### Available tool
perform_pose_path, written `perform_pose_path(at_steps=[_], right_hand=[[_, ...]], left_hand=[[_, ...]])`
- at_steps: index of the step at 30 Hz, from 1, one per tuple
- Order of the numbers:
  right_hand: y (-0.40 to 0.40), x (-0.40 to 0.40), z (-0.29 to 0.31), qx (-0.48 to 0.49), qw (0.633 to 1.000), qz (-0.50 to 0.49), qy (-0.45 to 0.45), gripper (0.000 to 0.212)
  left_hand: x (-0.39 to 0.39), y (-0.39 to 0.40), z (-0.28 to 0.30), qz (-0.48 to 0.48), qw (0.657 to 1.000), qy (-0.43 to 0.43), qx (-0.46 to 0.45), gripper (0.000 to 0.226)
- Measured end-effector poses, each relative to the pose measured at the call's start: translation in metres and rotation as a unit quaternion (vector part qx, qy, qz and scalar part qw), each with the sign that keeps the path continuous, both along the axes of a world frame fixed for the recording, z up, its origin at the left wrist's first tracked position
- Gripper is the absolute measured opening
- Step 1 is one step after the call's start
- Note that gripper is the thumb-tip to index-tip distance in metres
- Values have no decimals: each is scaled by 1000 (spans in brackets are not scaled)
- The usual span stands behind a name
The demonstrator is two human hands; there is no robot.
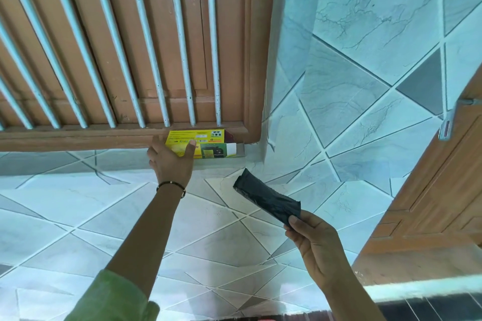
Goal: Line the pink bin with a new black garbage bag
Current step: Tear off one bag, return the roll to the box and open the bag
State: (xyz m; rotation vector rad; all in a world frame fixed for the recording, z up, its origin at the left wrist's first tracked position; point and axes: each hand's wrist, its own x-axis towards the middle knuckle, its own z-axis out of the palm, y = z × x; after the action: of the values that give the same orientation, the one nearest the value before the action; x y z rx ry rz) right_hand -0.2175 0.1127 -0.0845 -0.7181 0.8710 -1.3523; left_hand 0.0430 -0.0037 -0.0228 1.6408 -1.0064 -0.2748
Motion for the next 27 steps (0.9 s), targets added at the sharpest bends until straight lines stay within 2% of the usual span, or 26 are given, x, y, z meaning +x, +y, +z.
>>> perform_pose_path(at_steps=[2,4,6,8,9,10,12,14,16,18,21,24,27], right_hand=[[2,0,-2,-4,1000,-2,23,39],[5,0,-3,-9,999,2,47,42],[8,0,-4,-15,998,12,64,54],[10,2,-4,-13,998,25,64,63],[12,2,-4,-12,998,32,56,64],[13,2,-3,-13,998,39,45,63],[18,1,-3,-24,998,58,7,61],[24,3,-3,-37,995,87,-25,59],[32,11,-5,-43,994,105,-1,57],[39,19,-7,-38,994,93,40,46],[48,22,-6,-22,993,53,107,23],[53,22,-3,4,985,48,168,5],[58,21,-3,40,979,76,183,9]], left_hand=[[-9,22,-6,5,998,-24,-55,73],[-24,50,-17,-65,995,-26,-72,63],[-40,79,-25,-205,978,48,3,49],[-56,106,-29,-337,920,173,106,27],[-61,117,-32,-367,894,222,133,16],[-65,124,-34,-377,883,243,138,10],[-70,137,-41,-356,886,272,118,9],[-77,146,-45,-321,878,342,99,10],[-87,156,-47,-306,861,396,92,14],[-96,164,-51,-303,870,372,109,25],[-101,173,-54,-300,899,280,155,32],[-99,178,-57,-317,898,240,190,24],[-100,184,-58,-323,896,245,182,5]])
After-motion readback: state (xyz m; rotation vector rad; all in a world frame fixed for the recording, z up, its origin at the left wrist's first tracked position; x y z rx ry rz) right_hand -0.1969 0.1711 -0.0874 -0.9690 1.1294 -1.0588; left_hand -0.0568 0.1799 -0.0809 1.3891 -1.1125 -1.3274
